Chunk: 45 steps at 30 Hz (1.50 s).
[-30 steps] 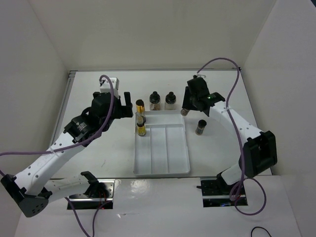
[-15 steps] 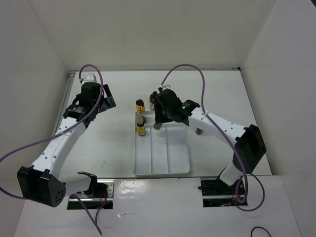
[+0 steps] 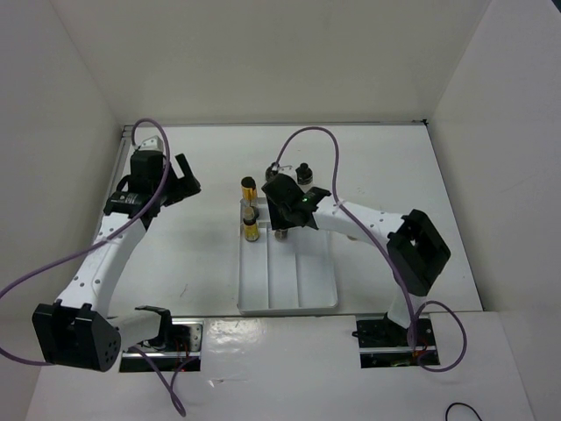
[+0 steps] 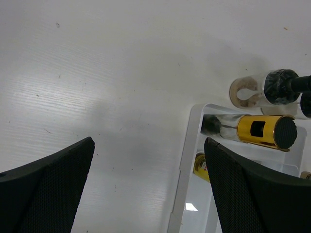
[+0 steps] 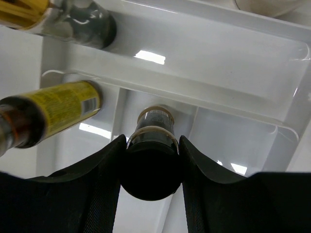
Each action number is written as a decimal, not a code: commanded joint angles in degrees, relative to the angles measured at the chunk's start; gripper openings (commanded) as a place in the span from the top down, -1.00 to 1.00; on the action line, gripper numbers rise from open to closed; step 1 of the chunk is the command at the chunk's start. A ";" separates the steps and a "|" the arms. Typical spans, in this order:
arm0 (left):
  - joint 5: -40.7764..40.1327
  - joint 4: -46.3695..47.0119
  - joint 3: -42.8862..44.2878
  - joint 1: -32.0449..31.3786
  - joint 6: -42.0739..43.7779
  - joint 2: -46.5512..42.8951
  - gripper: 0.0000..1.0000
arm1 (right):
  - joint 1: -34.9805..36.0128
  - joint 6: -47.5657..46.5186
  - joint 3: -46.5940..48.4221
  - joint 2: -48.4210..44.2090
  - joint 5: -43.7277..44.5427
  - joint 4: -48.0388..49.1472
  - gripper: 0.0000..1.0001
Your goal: Organize the condiment bottles
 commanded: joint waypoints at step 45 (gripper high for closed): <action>9.84 5.11 -3.31 2.70 2.90 -0.64 -0.99 | -25.46 9.35 -8.82 -15.03 5.37 -14.40 -0.76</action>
